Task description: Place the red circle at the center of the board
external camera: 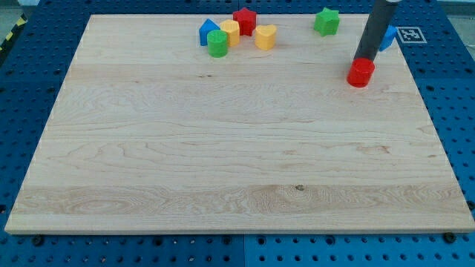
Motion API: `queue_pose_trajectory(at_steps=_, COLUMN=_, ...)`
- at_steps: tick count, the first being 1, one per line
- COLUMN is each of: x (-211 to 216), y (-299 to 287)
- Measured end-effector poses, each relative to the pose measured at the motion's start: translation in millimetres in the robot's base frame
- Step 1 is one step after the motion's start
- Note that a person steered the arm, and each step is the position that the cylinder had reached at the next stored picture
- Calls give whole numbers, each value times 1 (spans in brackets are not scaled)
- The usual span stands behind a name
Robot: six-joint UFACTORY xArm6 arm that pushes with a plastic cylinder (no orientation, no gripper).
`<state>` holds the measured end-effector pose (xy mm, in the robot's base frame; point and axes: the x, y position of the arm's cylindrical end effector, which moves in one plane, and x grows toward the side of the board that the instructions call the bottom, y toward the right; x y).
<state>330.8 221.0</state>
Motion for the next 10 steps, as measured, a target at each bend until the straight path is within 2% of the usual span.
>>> queue_pose_trajectory(at_steps=1, x=5, y=35)
queue_pose_trajectory(at_steps=2, x=30, y=32)
queue_pose_trajectory(at_steps=4, x=38, y=-48)
queue_pose_trajectory(at_steps=6, x=3, y=-35)
queue_pose_trajectory(at_steps=8, x=49, y=-100)
queue_pose_trajectory(at_steps=10, x=62, y=-166)
